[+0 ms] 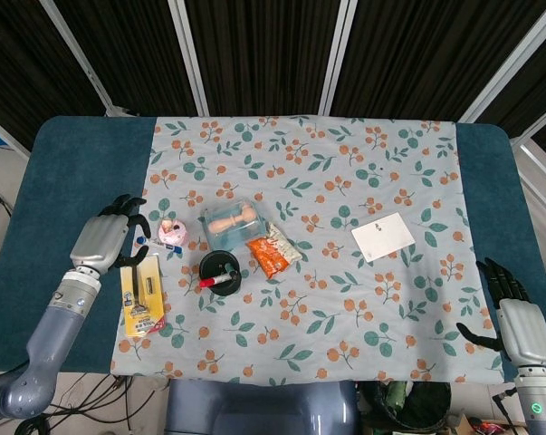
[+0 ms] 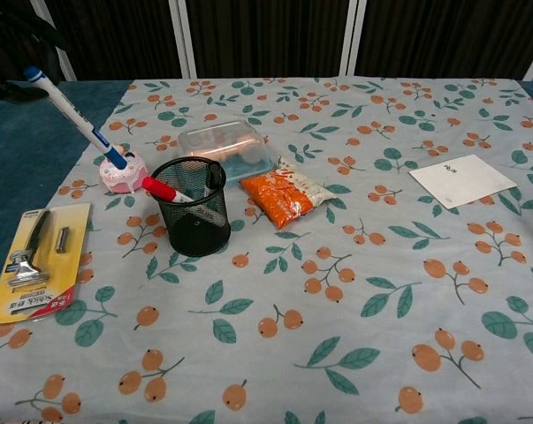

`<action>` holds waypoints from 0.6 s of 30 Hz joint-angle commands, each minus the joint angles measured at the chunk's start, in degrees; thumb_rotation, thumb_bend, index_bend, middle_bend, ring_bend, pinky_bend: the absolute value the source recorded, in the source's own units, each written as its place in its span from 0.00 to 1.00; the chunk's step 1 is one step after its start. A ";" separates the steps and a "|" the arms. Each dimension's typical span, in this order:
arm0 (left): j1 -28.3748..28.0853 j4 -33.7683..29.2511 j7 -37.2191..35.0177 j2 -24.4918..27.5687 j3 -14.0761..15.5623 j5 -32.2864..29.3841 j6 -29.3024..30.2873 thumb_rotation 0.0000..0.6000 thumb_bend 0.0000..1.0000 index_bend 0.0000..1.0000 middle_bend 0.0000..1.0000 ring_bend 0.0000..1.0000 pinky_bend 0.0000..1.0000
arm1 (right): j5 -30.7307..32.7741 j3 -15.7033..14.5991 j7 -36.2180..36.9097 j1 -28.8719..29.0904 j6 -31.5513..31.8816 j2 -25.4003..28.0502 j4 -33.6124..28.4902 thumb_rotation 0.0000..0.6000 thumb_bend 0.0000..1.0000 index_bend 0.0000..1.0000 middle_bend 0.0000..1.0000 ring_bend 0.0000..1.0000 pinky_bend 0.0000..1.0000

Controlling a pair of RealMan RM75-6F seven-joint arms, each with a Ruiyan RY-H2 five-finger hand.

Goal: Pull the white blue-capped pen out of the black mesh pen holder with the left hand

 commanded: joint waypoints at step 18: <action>2.62 1.69 -2.65 -1.81 1.42 2.96 2.83 1.00 0.21 0.13 0.05 0.00 0.14 | -0.07 -0.08 0.02 0.04 -0.18 0.16 0.12 1.00 0.28 0.00 0.00 0.00 0.13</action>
